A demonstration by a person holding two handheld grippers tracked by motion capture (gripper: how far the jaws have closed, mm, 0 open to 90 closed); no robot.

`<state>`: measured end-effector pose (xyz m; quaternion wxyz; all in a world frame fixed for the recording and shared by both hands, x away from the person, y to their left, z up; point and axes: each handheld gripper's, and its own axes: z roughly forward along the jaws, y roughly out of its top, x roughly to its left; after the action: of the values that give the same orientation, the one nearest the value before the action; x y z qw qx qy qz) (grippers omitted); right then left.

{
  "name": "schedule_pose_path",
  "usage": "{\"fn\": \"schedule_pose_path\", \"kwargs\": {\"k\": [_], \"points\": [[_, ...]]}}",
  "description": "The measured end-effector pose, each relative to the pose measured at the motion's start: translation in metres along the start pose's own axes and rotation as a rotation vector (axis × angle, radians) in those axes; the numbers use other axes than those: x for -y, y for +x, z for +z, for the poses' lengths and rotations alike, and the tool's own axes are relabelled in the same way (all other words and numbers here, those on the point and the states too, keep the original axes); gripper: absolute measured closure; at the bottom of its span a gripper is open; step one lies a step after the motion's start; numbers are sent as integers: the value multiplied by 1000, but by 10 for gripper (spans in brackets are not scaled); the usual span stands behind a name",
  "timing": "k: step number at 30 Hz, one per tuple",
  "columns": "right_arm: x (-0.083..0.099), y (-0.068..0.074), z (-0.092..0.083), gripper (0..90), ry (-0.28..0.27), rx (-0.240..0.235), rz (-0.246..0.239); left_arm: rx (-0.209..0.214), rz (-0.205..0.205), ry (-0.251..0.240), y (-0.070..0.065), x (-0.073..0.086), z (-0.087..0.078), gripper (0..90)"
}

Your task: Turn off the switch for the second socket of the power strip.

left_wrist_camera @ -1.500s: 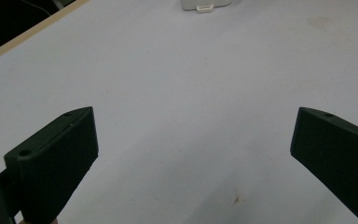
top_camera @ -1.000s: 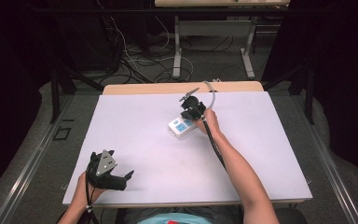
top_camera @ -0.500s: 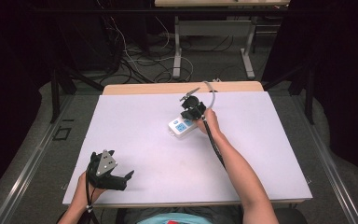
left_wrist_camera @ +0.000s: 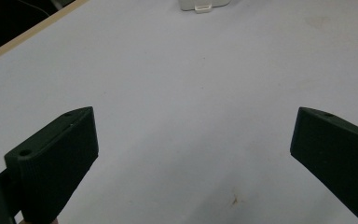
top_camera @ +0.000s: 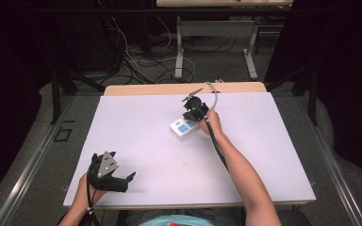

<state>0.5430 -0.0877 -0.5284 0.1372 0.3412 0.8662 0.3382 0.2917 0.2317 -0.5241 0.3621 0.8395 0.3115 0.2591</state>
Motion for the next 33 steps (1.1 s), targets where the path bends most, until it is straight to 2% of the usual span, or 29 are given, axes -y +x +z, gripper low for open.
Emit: {"fn": "schedule_pose_path", "kwargs": {"k": [9,12,13,14,15,16,18,19,20,21,23,24,25,27,28,30,31,32,33], "points": [[0,0,0,900,6,-2,2,-1,9,2,0,0,0,6],[0,0,-2,900,33,-5,19,-1,9,1,0,0,-1,7],[0,-1,-1,900,14,-3,10,0,9,1,0,0,-1,6],[1,0,-1,900,3,-2,22,0,9,1,0,0,0,6],[-1,0,-3,900,40,0,17,-1,9,1,0,0,0,7],[0,-1,-1,900,14,1,-2,-3,9,2,0,0,-1,6],[-1,0,-3,900,38,0,0,-3,6,1,0,0,-1,6],[0,0,0,900,1,4,0,-3,11,4,0,0,-1,7],[2,2,3,900,-49,3,23,-3,10,4,0,0,-1,7],[0,0,2,900,-36,1,-12,-4,6,1,0,0,-1,7],[-2,0,-3,900,45,3,-22,-2,10,2,0,0,-1,7],[-2,0,-3,900,45,2,-27,-3,2,-1,0,0,0,7],[-2,1,-3,900,44,4,-21,-2,2,-1,0,0,0,7],[-3,-1,-1,900,30,14,-48,-2,8,3,0,0,-1,7],[-2,0,-2,900,36,17,-20,-2,8,3,0,0,-1,7],[-1,0,-2,900,18,13,3,-2,8,2,0,0,-1,7],[0,-2,-1,900,-42,17,-9,-2,3,-1,0,0,0,7],[0,-2,0,900,-64,16,-7,1,2,-3,0,0,0,7],[-1,-2,-3,900,-15,16,-9,1,2,-2,0,0,0,7]]}}
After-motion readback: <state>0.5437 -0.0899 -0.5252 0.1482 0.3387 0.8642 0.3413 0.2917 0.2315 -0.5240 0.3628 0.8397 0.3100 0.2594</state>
